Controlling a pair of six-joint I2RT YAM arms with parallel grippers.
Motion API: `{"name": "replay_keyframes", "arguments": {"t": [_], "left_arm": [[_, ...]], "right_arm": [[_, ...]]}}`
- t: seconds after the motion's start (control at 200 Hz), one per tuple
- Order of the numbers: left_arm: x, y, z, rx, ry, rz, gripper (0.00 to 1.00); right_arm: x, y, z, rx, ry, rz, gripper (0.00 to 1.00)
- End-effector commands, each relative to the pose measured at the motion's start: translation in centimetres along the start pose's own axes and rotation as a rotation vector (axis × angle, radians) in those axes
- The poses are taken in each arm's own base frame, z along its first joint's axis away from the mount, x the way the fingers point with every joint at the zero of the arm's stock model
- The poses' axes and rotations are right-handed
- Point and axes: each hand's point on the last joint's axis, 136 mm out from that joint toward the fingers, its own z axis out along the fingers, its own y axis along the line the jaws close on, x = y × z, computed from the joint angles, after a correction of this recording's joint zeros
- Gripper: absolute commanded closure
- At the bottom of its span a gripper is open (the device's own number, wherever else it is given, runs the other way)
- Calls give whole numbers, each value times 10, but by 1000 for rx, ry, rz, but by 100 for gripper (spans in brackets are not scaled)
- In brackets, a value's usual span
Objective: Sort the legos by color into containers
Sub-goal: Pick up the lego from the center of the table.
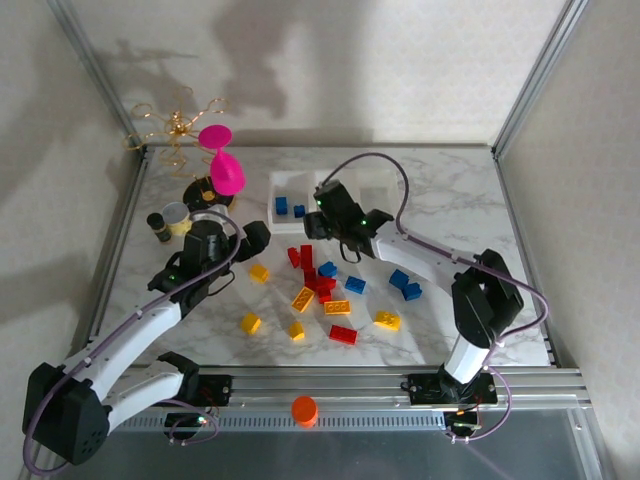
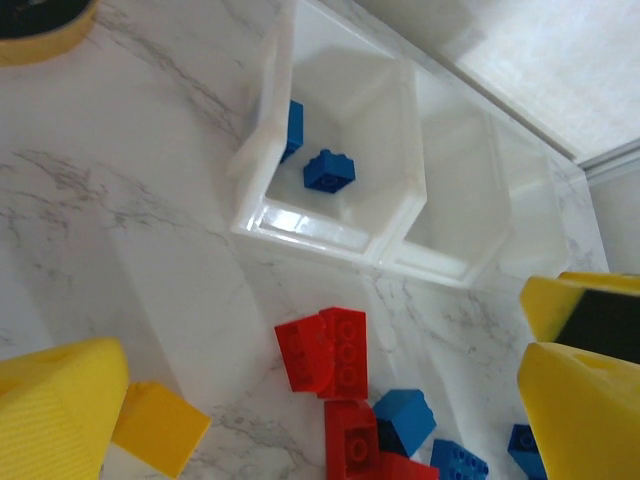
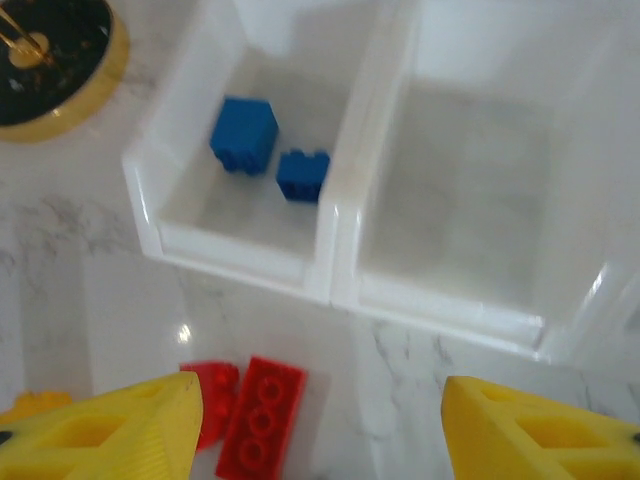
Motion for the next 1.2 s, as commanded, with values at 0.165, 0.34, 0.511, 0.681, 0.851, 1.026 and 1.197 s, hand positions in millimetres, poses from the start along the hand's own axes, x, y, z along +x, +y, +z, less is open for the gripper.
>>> {"name": "replay_keyframes", "arguments": {"t": [0.165,0.34,0.511,0.681,0.851,1.026,1.197], "left_arm": [[31,-2,-1,6,71,27,0],[39,10,0,-25,67,-11,0],[40,18,-2,-50,48,-27,0],[39,20,-2,-56,39,-20,0],[41,23,-2,-62,41,-17,0],[41,24,-2,-68,39,-16,0],[39,23,-1,-68,36,-8,0]], "right_arm": [[60,-22,-13,12,95,87,32],[97,-18,-6,-16,177,88,28],[117,-8,11,-24,244,64,26],[121,1,24,-38,257,41,25],[125,-2,39,-1,284,16,25],[124,-10,46,58,286,11,32],[125,-9,54,54,296,16,37]]}}
